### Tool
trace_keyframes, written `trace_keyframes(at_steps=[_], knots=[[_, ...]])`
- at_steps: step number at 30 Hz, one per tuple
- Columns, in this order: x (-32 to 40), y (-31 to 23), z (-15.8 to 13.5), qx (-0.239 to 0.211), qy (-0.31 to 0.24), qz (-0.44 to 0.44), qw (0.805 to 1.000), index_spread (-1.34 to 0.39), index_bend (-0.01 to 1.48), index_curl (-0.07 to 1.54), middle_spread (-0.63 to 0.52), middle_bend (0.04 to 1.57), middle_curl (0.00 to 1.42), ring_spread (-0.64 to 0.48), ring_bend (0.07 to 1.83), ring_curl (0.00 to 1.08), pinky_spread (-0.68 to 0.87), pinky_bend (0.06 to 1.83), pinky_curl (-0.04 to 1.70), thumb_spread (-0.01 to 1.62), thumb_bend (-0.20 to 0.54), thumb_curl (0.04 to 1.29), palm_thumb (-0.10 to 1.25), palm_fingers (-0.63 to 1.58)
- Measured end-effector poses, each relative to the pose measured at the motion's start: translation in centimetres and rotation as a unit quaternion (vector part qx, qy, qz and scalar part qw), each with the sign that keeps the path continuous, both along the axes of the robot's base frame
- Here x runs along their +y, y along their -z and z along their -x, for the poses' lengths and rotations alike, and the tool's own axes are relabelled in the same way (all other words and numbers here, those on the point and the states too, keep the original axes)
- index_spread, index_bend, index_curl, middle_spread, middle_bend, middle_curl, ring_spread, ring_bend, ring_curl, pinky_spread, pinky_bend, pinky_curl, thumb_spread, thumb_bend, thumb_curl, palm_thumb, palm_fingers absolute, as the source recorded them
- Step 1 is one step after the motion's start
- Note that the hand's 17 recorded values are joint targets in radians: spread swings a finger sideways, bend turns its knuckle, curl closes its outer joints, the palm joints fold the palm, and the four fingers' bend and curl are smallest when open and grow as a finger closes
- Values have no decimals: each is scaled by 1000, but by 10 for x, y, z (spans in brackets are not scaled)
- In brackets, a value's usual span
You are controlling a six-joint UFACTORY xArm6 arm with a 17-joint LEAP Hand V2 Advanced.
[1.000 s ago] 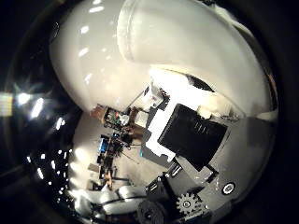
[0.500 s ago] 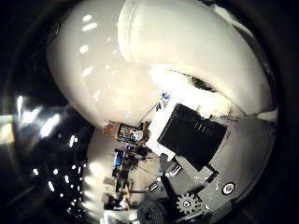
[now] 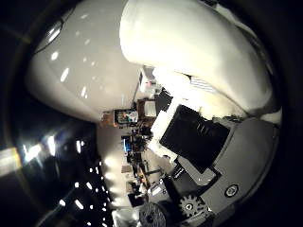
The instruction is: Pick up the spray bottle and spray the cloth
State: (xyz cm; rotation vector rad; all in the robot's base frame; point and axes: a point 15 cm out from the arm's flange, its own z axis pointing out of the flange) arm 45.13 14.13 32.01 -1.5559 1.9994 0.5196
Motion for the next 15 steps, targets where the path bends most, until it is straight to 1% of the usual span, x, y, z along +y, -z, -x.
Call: trace_keyframes(at_steps=[3, 11, 15], knots=[[0, 8, -1, 8, -1, 2, 1000, -283, 1145, 658, -184, 1327, 688, -218, 1432, 580, -334, 1275, 601, 904, -13, 954, 955, 1229], [-7, -19, -5, -16, 0, -2, 1000, -284, 1139, 659, -184, 1327, 687, -218, 1432, 580, -334, 1274, 602, 897, -11, 956, 963, 1230], [-9, -78, 1, -51, -11, -14, 999, -283, 1139, 658, -184, 1327, 687, -218, 1431, 580, -334, 1274, 602, 886, -14, 957, 972, 1230]])
